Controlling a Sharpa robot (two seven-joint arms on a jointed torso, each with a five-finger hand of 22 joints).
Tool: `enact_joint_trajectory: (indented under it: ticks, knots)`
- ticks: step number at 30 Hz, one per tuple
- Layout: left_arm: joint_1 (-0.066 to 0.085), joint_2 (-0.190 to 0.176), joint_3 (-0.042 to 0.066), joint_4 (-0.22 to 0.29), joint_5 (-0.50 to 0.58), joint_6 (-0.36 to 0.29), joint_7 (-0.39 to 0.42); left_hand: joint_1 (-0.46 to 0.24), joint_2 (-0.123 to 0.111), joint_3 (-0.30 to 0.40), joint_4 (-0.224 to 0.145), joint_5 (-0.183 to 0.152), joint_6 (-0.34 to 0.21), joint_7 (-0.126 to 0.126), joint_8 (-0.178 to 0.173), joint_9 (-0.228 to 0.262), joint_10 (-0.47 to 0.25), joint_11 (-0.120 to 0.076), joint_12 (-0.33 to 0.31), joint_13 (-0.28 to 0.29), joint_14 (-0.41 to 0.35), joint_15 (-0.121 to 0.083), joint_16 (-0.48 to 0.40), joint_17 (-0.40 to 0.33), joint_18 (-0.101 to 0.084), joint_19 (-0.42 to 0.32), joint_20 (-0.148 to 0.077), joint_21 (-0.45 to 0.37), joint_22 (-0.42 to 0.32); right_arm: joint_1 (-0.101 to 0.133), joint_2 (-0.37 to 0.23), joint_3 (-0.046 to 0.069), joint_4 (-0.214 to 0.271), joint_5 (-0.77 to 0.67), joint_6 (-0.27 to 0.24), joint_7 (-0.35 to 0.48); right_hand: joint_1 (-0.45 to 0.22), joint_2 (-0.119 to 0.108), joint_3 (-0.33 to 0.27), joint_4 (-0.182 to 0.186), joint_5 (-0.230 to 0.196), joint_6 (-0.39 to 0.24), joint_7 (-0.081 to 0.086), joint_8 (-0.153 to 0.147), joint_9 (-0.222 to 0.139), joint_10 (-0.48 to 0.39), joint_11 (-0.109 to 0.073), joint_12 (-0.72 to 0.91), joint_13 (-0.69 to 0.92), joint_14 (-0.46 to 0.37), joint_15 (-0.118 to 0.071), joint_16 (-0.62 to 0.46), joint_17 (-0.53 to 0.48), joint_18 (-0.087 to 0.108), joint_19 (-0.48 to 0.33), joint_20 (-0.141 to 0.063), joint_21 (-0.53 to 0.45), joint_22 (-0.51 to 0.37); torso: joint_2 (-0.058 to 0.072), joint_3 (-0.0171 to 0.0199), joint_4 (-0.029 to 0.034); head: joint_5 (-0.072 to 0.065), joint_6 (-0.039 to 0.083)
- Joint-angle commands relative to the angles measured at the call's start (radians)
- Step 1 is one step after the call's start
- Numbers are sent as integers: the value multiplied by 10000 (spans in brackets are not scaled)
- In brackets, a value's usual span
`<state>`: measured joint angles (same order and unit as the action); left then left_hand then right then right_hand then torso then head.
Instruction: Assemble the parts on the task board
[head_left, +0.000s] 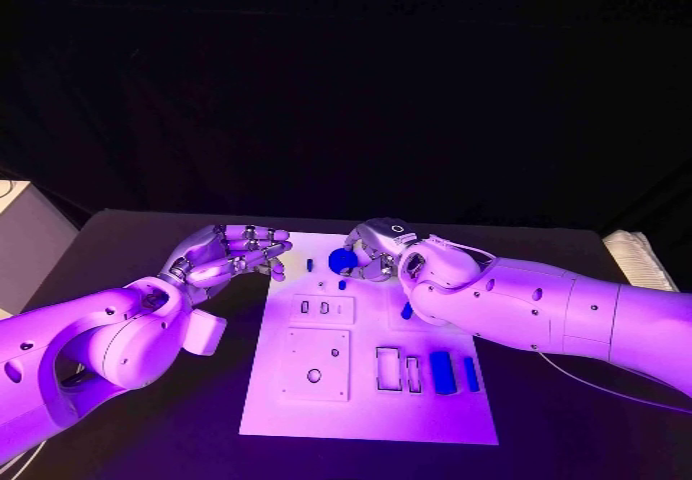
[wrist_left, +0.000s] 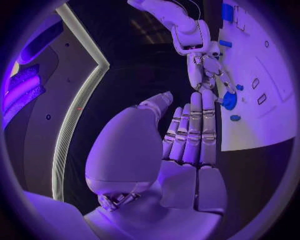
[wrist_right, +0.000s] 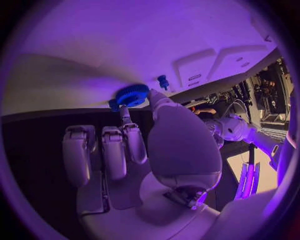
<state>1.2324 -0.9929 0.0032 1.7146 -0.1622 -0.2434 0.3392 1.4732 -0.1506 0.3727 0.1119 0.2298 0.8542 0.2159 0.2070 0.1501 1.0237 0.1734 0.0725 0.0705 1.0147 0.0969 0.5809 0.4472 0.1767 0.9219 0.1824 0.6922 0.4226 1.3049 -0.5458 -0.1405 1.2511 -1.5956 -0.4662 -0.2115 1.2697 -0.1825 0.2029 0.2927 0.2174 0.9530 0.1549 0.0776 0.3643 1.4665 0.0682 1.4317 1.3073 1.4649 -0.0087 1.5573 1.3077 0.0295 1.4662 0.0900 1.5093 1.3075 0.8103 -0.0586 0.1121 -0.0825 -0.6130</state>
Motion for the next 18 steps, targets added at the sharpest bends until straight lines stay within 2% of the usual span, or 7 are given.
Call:
enact_joint_trajectory:
  ticks: [1, 12, 15, 18]
  knots:
    - [12, 19, 6, 8, -41, 230, -8, -101, -7, 66, 5, -14, -81, 279, -54, 10, -60, 14, 21, 7, -51, 11, 30, 5, 35, -95, -6, 59, 10, -18, -47, -4, 18, 371, 303, 65, -285, 88, -65, 5, 121, 62, -13, 30, -22, 148, 14, 51, 1643, 1010, 40, 57, 2419, -111, 731, 79, 40, 1995, 0, -2, 1, -15, 0]
    - [11, 8, 6, 6, -41, 222, -19, -114, 2, 73, 15, -12, -90, 282, -58, 9, -74, 18, 19, 6, -60, 16, 32, 3, 35, -109, -1, 63, 12, -36, -268, -3, 253, 595, -38, 100, -604, 325, 65, -18, 433, 150, -38, 63, -22, 189, -8, 104, 1691, 1018, 26, 70, 2456, -123, 753, 70, 77, 2042, 4, -1, -1, 0, 3]
    - [11, 2, 6, 5, -41, 215, -21, -124, 7, 76, 22, -11, -97, 285, -60, 9, -83, 21, 18, 6, -65, 20, 34, 2, 34, -118, 3, 66, 14, -39, -343, -3, 336, 612, -268, 125, -606, 356, 124, -26, 513, 167, -45, 69, -22, 195, -14, 112, 1698, 1019, 20, 72, 2459, -125, 756, 65, 83, 2050, -3, -3, -5, -7, 24]
    - [11, -6, 6, 7, -41, 215, -21, -124, 7, 76, 22, -11, -97, 285, -60, 9, -83, 21, 18, 6, -65, 20, 34, 2, 34, -118, 3, 66, 14, -42, -499, -3, 503, 634, -726, 200, -581, 347, 186, -44, 609, 193, -55, 80, -20, 216, -25, 140, 1720, 1020, 12, 73, 2463, -129, 764, 59, 96, 2066, -7, -6, -7, -15, 28]
